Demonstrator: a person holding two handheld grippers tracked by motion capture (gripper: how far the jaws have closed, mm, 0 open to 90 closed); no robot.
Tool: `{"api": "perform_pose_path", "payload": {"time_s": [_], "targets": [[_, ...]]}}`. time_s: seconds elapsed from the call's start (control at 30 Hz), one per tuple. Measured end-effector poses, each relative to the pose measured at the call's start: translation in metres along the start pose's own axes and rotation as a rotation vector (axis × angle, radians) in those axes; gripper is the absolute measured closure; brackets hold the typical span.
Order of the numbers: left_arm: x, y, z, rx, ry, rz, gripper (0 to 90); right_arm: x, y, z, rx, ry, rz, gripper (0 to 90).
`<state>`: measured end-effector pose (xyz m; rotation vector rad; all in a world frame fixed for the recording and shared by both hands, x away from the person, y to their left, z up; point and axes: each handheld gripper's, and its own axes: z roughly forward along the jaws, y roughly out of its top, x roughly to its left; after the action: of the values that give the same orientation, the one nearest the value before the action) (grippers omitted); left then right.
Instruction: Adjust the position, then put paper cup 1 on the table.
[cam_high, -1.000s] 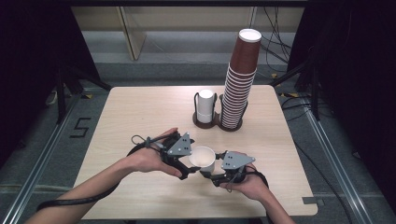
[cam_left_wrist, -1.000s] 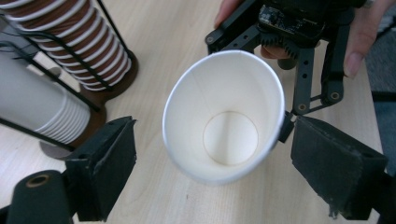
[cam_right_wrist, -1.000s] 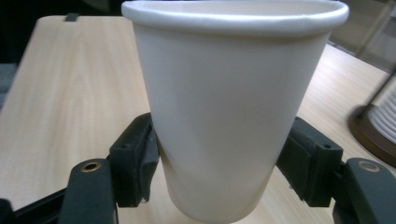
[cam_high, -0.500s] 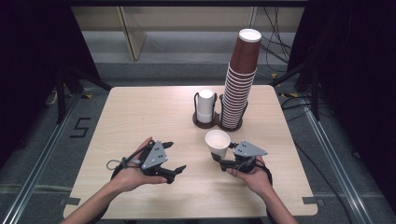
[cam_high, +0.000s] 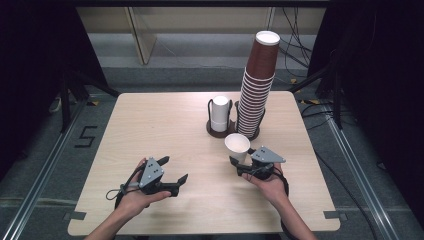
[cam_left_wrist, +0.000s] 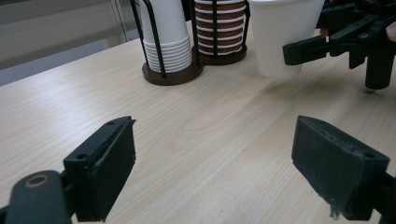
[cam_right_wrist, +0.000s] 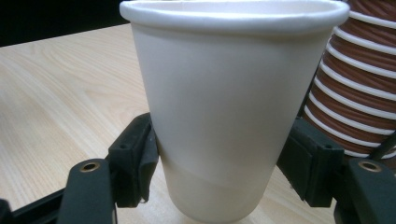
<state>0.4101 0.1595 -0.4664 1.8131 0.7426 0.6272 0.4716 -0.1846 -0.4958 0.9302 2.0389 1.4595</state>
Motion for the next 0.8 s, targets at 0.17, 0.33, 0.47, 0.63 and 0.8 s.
{"api": "perform_pose_path", "payload": {"time_s": [0.17, 0.33, 0.47, 0.63, 0.8], "targets": [[0.001, -0.002, 0.000, -0.004, 0.014, -0.017, 13.6, -0.001, 0.001, 0.000, 0.002, -0.023, 0.001, 33.6], [-0.002, -0.003, -0.001, -0.003, 0.009, -0.018, 13.6, -0.004, 0.002, 0.001, -0.002, -0.022, -0.003, 33.5], [-0.003, -0.004, 0.000, -0.002, 0.005, -0.016, 13.5, -0.005, 0.002, 0.002, 0.025, -0.034, 0.003, 33.3], [-0.004, -0.004, 0.000, -0.009, 0.005, -0.021, 13.5, -0.006, 0.000, 0.007, 0.068, -0.044, 0.000, 33.3], [-0.005, -0.004, 0.001, -0.001, 0.001, -0.021, 13.5, -0.006, -0.001, 0.012, 0.091, -0.060, 0.013, 33.3]]}}
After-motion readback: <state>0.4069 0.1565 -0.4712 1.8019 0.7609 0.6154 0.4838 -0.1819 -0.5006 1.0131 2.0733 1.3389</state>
